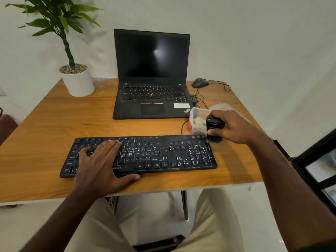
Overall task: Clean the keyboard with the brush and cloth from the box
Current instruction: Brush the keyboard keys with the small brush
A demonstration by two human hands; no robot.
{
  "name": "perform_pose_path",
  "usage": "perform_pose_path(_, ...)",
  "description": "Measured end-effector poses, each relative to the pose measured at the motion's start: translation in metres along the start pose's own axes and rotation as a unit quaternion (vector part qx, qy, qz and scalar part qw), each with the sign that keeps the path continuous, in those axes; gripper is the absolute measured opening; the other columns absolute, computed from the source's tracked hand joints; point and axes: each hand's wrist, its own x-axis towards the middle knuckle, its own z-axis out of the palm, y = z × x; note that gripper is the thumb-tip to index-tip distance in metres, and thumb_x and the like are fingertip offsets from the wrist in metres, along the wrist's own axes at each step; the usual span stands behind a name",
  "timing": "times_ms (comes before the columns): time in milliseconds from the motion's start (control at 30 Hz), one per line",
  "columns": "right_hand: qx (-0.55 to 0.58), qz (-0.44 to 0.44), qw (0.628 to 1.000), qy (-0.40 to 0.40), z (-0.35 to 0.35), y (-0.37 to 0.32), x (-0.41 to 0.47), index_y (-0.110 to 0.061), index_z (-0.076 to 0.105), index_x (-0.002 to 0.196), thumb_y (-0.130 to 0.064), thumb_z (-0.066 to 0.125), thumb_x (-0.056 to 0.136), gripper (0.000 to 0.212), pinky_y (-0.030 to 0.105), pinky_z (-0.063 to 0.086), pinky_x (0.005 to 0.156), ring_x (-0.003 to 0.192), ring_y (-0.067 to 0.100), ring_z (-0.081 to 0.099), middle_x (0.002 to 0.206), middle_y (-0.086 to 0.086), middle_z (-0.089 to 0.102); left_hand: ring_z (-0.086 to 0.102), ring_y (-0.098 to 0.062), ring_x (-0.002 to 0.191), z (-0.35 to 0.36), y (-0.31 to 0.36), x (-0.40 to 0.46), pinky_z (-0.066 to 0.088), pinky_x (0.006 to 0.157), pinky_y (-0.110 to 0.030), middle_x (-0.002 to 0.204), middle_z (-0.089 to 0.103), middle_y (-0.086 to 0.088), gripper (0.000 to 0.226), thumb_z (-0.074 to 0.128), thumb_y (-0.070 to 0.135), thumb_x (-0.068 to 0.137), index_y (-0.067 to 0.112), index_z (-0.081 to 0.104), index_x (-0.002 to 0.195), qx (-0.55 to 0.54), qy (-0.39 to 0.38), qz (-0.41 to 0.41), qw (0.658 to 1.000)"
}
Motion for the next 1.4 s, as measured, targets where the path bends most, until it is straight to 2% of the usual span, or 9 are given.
perform_pose_path(233, 0.027, -0.026, 0.999, 0.012, 0.032, -0.022, 0.009, -0.029, 0.061, 0.09, -0.02, 0.082, 0.081, 0.024, 0.032, 0.046, 0.071, 0.081, 0.01, 0.059, 0.085, -0.009, 0.063, 0.053, -0.025, 0.129, -0.001, 0.0, 0.0, 0.033, 0.104, -0.061, 0.142, 0.056, -0.009, 0.118, 0.035, 0.1, 0.065, 0.009, 0.053, 0.138, 0.003, -0.001, -0.004, 1.0)
perform_pose_path(333, 0.101, -0.033, 0.994, 0.037, 0.028, -0.026, 0.015, -0.014, 0.065, 0.1, -0.014, 0.08, 0.084, 0.023, 0.015, 0.045, 0.071, 0.081, 0.006, 0.06, 0.089, -0.001, 0.067, 0.052, -0.025, 0.13, -0.001, 0.0, 0.0, 0.033, 0.104, -0.06, 0.142, 0.056, -0.009, 0.117, 0.035, 0.099, 0.065, 0.01, 0.053, 0.138, 0.002, 0.0, -0.007, 1.0)
perform_pose_path(400, 0.116, -0.039, 0.992, 0.034, 0.027, -0.027, 0.017, -0.015, 0.064, 0.101, -0.014, 0.08, 0.084, 0.023, 0.011, 0.043, 0.07, 0.08, 0.003, 0.059, 0.09, 0.0, 0.066, 0.052, -0.025, 0.13, 0.0, 0.0, 0.0, 0.032, 0.104, -0.06, 0.142, 0.056, -0.008, 0.117, 0.036, 0.099, 0.064, 0.01, 0.053, 0.138, 0.002, 0.003, -0.007, 1.0)
perform_pose_path(567, 0.116, -0.05, 0.992, 0.004, 0.049, -0.038, 0.029, -0.015, 0.062, 0.098, -0.019, 0.08, 0.084, 0.023, 0.03, 0.051, 0.071, 0.079, 0.013, 0.06, 0.085, 0.0, 0.063, 0.052, -0.024, 0.13, -0.001, 0.0, 0.0, 0.032, 0.104, -0.059, 0.143, 0.055, -0.008, 0.118, 0.036, 0.1, 0.064, 0.01, 0.053, 0.138, 0.005, 0.003, -0.008, 1.0)
perform_pose_path(800, 0.181, -0.046, 0.982, 0.024, 0.051, -0.049, 0.037, -0.012, 0.063, 0.101, -0.015, 0.079, 0.087, 0.022, 0.012, 0.047, 0.07, 0.081, -0.002, 0.061, 0.088, -0.006, 0.064, 0.052, -0.024, 0.131, 0.0, 0.0, 0.001, 0.032, 0.105, -0.06, 0.143, 0.055, -0.008, 0.12, 0.033, 0.101, 0.064, 0.01, 0.054, 0.139, 0.007, -0.002, -0.01, 1.0)
perform_pose_path(967, 0.188, -0.049, 0.981, -0.008, 0.072, -0.065, 0.044, -0.012, 0.062, 0.103, -0.015, 0.079, 0.087, 0.024, 0.018, 0.052, 0.071, 0.081, 0.001, 0.062, 0.089, -0.001, 0.065, 0.051, -0.024, 0.132, 0.001, -0.001, 0.001, 0.032, 0.105, -0.06, 0.144, 0.055, -0.008, 0.12, 0.033, 0.101, 0.064, 0.01, 0.054, 0.139, 0.008, 0.003, -0.009, 1.0)
perform_pose_path(1100, 0.235, -0.038, 0.971, 0.028, 0.072, -0.07, 0.052, -0.015, 0.062, 0.107, -0.017, 0.079, 0.087, 0.027, 0.013, 0.048, 0.071, 0.085, -0.001, 0.063, 0.094, -0.004, 0.066, 0.051, -0.024, 0.133, 0.002, -0.001, 0.0, 0.032, 0.106, -0.06, 0.144, 0.055, -0.008, 0.12, 0.033, 0.101, 0.064, 0.01, 0.053, 0.139, 0.003, 0.007, -0.006, 1.0)
perform_pose_path(1267, 0.202, -0.032, 0.979, 0.002, 0.074, -0.07, 0.052, -0.018, 0.061, 0.103, -0.02, 0.079, 0.086, 0.025, 0.017, 0.05, 0.068, 0.082, 0.001, 0.064, 0.091, -0.005, 0.066, 0.048, -0.022, 0.135, 0.002, -0.001, 0.002, 0.03, 0.106, -0.06, 0.145, 0.053, -0.005, 0.119, 0.033, 0.101, 0.064, 0.012, 0.052, 0.141, 0.003, 0.013, -0.009, 1.0)
perform_pose_path(1400, 0.222, -0.043, 0.973, 0.04, 0.098, -0.093, 0.061, -0.025, 0.06, 0.106, -0.026, 0.08, 0.085, 0.028, 0.016, 0.049, 0.072, 0.086, 0.0, 0.062, 0.095, -0.009, 0.066, 0.049, -0.022, 0.133, 0.0, 0.002, 0.001, 0.031, 0.106, -0.057, 0.144, 0.053, -0.006, 0.12, 0.032, 0.102, 0.064, 0.012, 0.052, 0.141, -0.006, 0.012, -0.006, 1.0)
